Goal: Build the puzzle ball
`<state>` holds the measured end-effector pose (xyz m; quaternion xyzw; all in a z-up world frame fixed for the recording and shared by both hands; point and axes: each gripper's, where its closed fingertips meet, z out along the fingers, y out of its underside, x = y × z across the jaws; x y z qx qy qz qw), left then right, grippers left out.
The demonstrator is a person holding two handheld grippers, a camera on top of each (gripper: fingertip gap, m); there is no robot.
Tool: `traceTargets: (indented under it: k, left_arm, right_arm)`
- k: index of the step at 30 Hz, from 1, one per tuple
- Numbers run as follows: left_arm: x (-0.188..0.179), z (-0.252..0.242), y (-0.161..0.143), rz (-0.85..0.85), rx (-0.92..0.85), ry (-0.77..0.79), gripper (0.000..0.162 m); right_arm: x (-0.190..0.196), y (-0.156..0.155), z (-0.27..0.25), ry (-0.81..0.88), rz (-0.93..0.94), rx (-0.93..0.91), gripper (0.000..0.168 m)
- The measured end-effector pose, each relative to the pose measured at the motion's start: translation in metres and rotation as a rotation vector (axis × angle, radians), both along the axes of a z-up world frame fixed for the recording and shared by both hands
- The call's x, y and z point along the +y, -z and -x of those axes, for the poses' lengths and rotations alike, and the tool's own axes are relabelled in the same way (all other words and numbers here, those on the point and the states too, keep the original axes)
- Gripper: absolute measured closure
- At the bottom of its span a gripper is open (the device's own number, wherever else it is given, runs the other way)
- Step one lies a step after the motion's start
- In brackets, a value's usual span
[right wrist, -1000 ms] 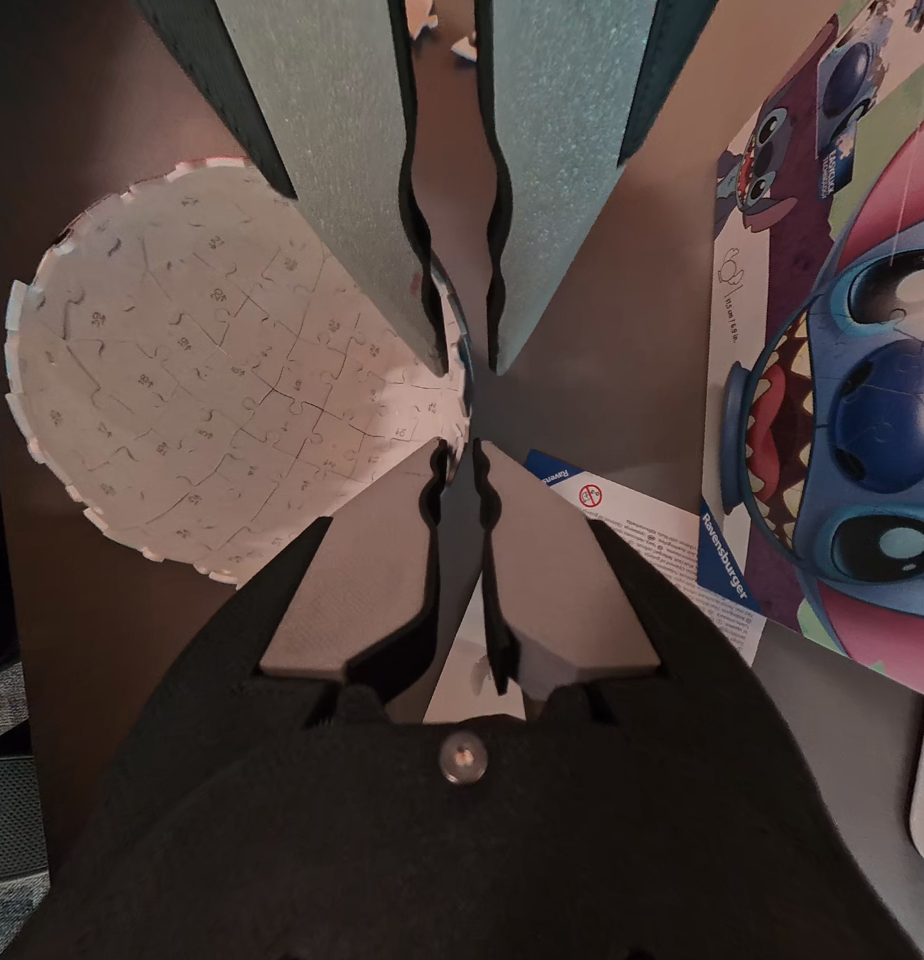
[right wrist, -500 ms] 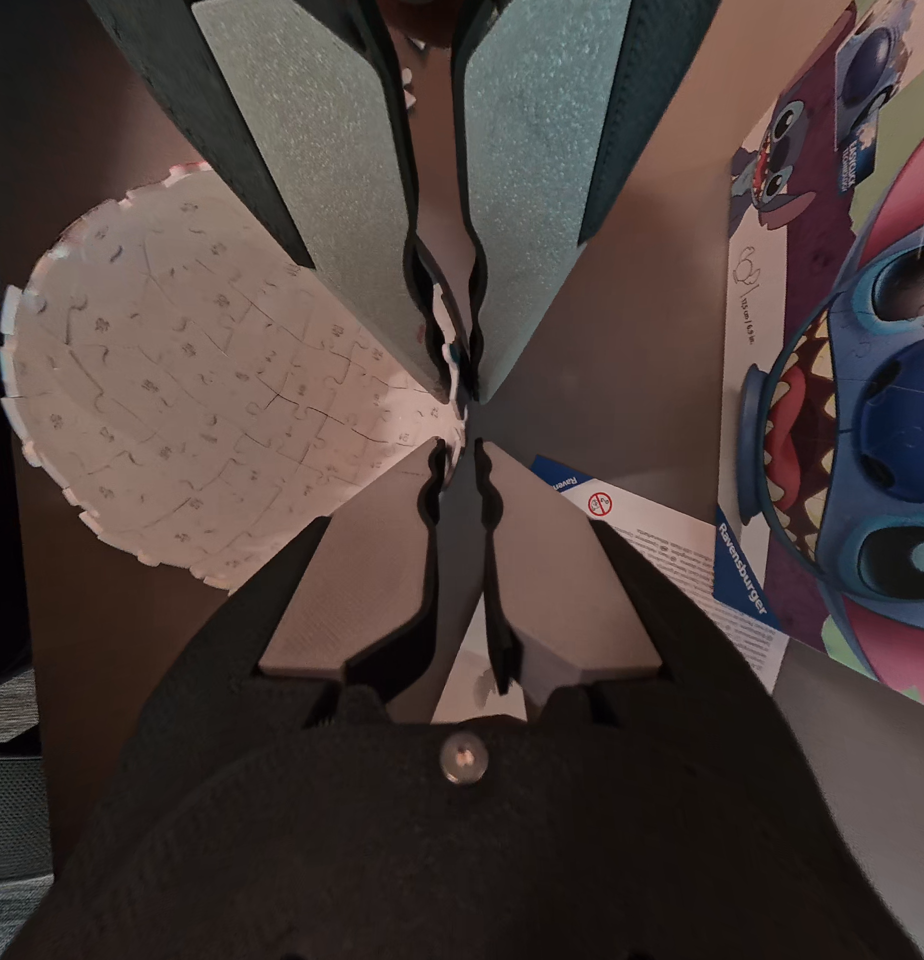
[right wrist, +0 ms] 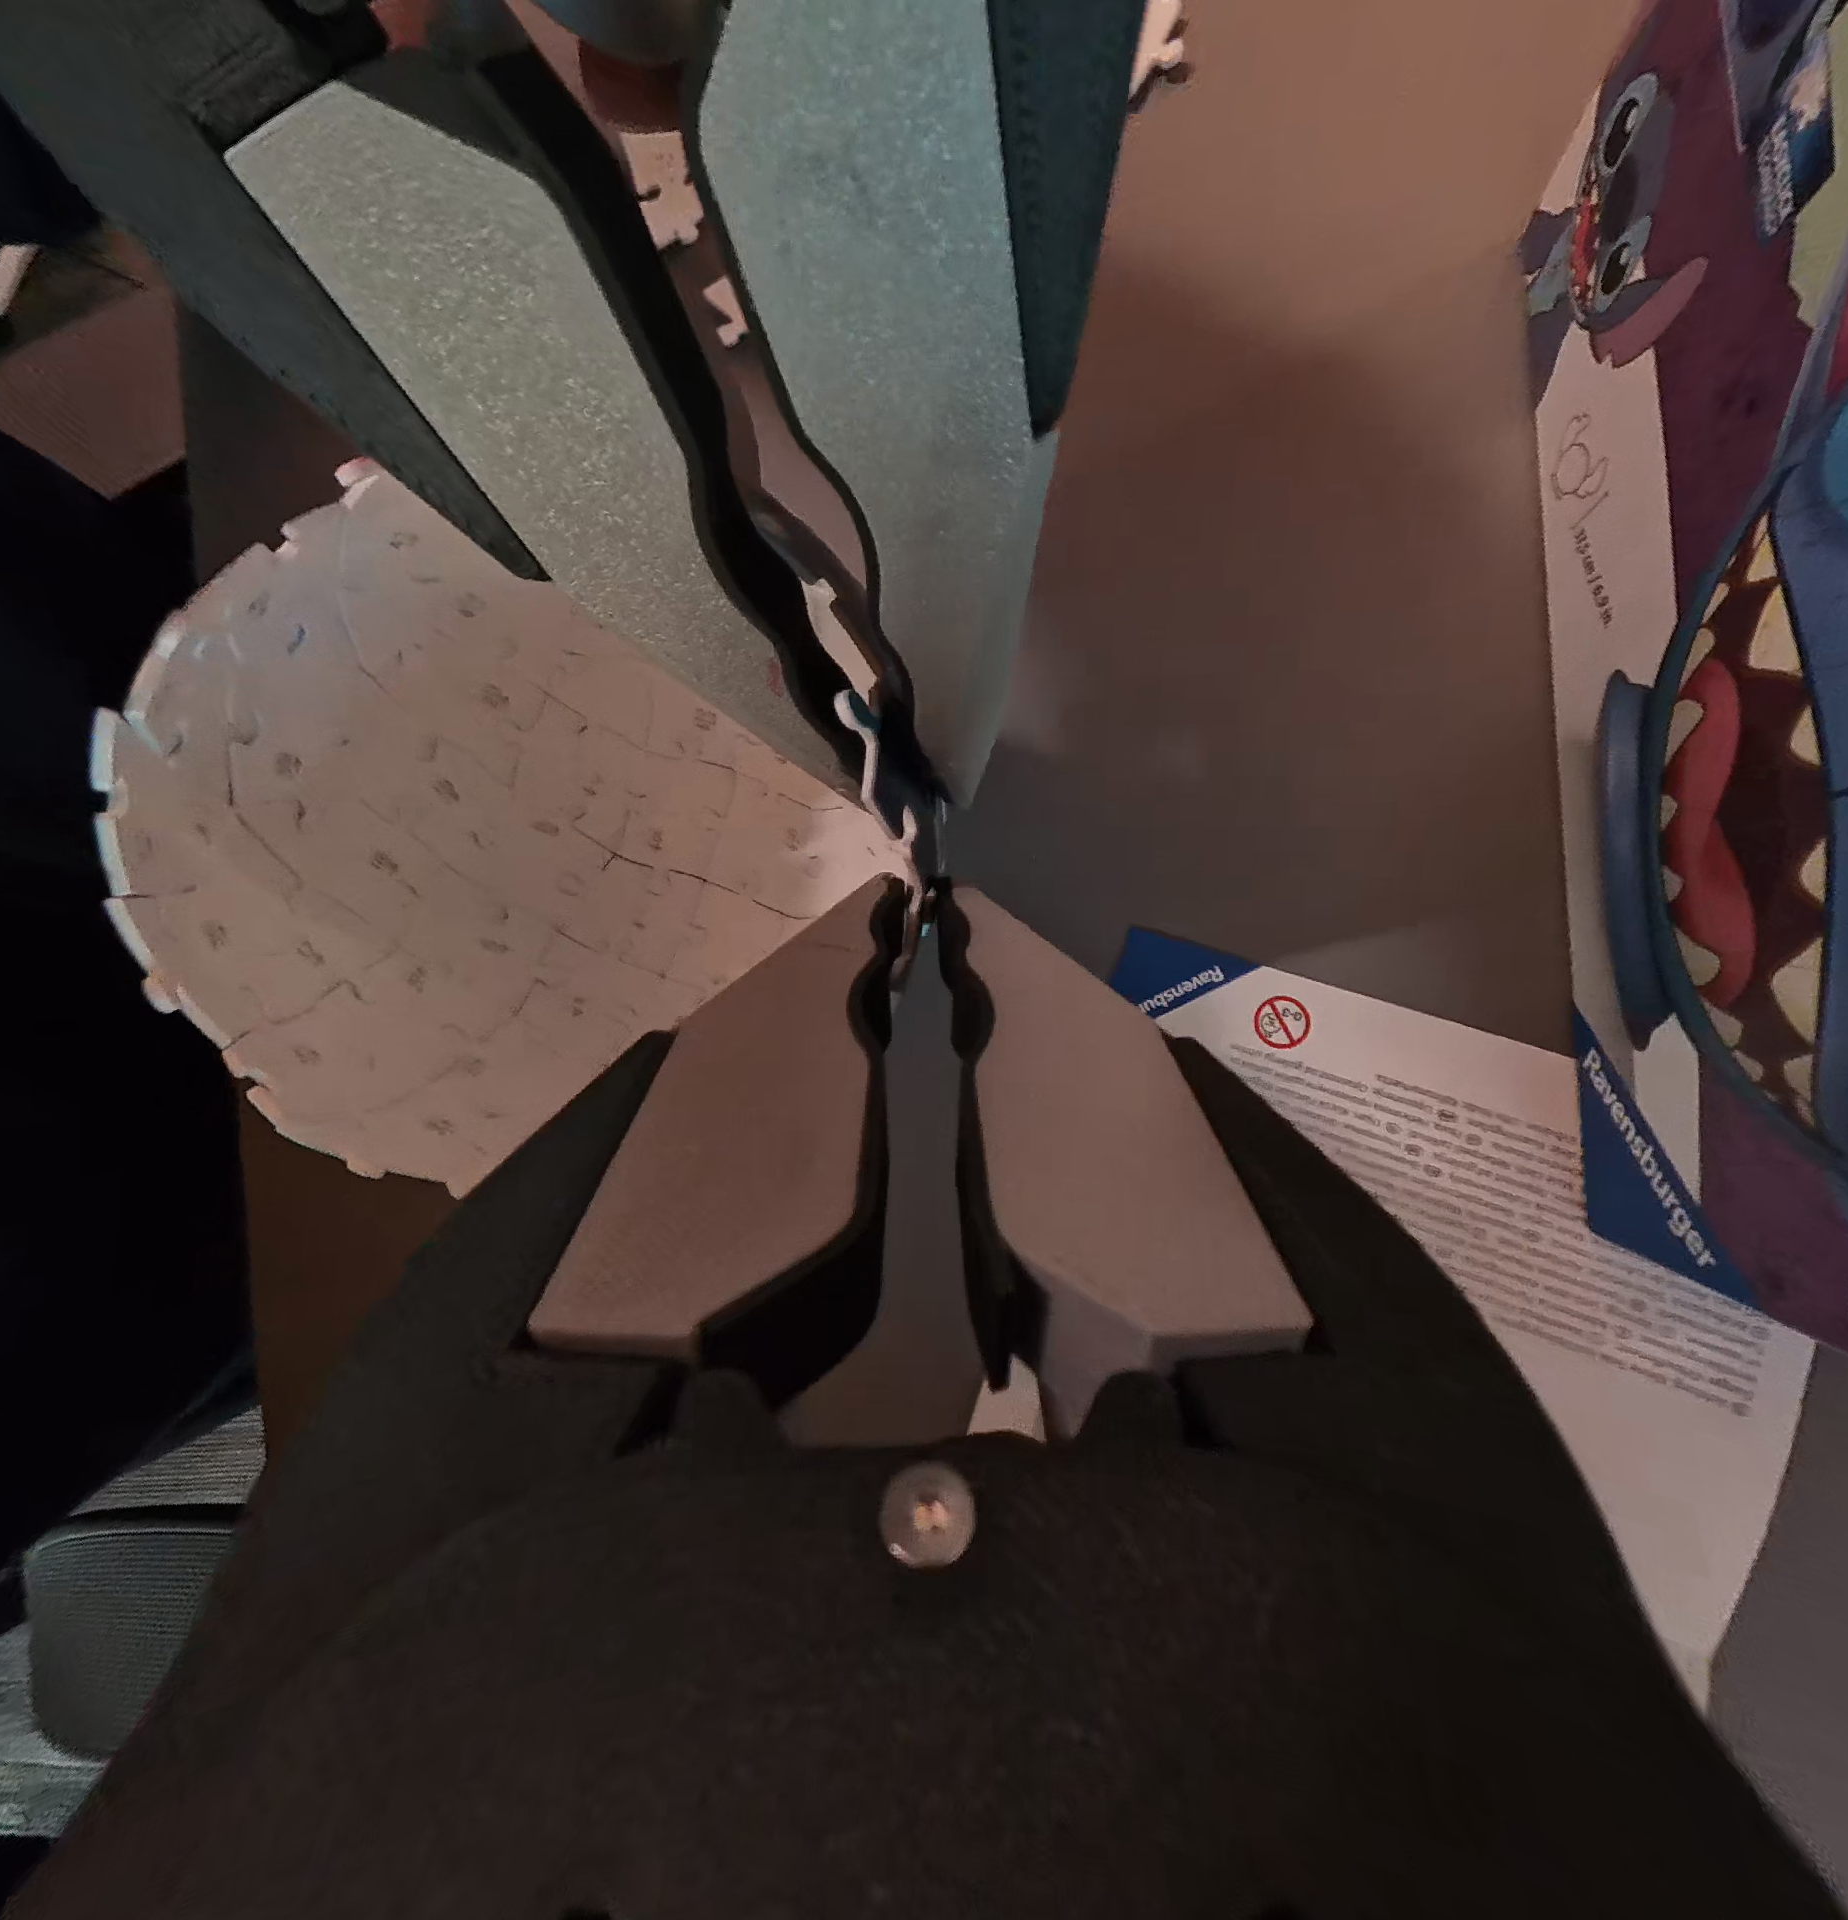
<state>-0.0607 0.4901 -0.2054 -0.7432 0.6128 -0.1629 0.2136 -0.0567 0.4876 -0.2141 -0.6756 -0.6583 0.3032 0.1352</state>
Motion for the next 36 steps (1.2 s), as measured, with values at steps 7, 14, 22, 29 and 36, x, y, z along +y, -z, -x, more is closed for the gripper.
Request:
traceTargets:
  k: [7,14,22,29,36]
  left_arm:
    - [-0.0004,0.0006,0.0016,0.022,0.005,-0.024,0.157]
    - [-0.0007,0.0000,0.0013,0.039,-0.005,-0.033,0.159]
    - [-0.0020,-0.0018,0.0002,0.048,-0.017,-0.039,0.156]
    - [-0.0004,-0.0044,-0.0007,0.053,-0.041,-0.047,0.157]
    - [-0.0001,-0.0034,-0.0004,0.050,-0.037,-0.054,0.161]
  right_arm:
    - [-0.0001,0.0029,0.0006,0.029,-0.008,-0.008,0.167]
    - [-0.0004,0.0042,-0.0011,-0.008,-0.112,-0.055,0.167]
    - [0.0002,0.0030,-0.0018,-0.001,-0.118,-0.050,0.167]
    - [0.0005,0.0017,-0.0006,-0.007,-0.148,-0.044,0.167]
    - [-0.0019,0.0019,-0.0001,-0.016,-0.143,-0.046,0.165]
